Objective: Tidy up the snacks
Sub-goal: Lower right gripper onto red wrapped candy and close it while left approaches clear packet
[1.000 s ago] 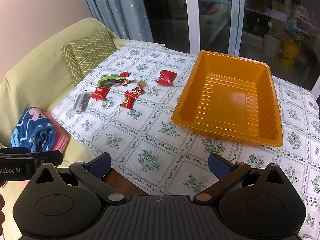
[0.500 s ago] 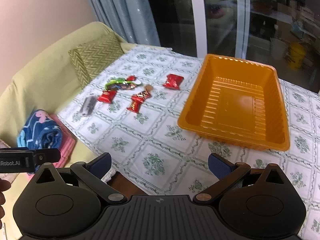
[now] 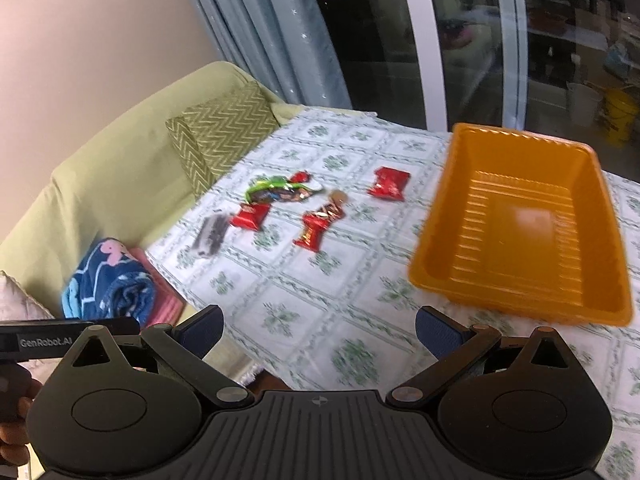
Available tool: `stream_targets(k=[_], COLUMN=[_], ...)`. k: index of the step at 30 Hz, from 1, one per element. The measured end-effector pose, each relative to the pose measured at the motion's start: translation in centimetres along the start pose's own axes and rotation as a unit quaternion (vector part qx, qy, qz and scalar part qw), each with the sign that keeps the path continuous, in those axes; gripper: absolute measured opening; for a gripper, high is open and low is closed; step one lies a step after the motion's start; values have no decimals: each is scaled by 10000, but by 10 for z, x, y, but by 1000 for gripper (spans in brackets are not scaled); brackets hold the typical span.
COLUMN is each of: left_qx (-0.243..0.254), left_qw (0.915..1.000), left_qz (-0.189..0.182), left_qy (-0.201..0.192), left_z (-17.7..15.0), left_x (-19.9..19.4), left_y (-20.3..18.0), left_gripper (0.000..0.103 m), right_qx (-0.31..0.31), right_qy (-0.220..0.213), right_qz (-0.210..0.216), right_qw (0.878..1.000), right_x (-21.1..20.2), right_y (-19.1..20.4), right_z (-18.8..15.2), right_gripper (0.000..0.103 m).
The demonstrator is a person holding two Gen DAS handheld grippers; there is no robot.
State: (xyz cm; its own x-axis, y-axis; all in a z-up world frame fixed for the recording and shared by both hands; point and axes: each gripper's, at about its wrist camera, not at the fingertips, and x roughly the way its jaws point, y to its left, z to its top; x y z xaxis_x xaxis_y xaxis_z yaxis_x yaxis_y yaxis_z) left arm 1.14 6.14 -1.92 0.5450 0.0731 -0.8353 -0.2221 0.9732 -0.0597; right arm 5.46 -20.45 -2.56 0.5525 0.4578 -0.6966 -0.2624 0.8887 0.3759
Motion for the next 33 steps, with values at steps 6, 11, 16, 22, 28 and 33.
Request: stream_targets(k=[6,11,16,22,28,33], left_qx=[172,319,459,620,768,848], left_qw=[9998,9994,9989,9980,9969,9962], left_qz=[1,-57,-97,-150,-141,-190], left_qy=[-35,-102,-67,-13,56,82], left_z=[27,50,71,89,104,113], left_x=[31,59,91,128,156,168], left_y=[17,25,32,36,40,45], left_gripper=[94,92,90,88,86,86], right_qx=[146,241,357,462,585,609], right_qy=[-126,-218,-55,185,268,308], right_qz=[37,-1,-88,-281,-440,-575], right_qw=[9998,9995,9993,9984,9970,9960], right_x=[27,55,97,147,184,205], right_y=[12,18,20,15,7,9], right_z=[17,32,41,48,53,55], right_gripper=[90,86,76,64,53,50])
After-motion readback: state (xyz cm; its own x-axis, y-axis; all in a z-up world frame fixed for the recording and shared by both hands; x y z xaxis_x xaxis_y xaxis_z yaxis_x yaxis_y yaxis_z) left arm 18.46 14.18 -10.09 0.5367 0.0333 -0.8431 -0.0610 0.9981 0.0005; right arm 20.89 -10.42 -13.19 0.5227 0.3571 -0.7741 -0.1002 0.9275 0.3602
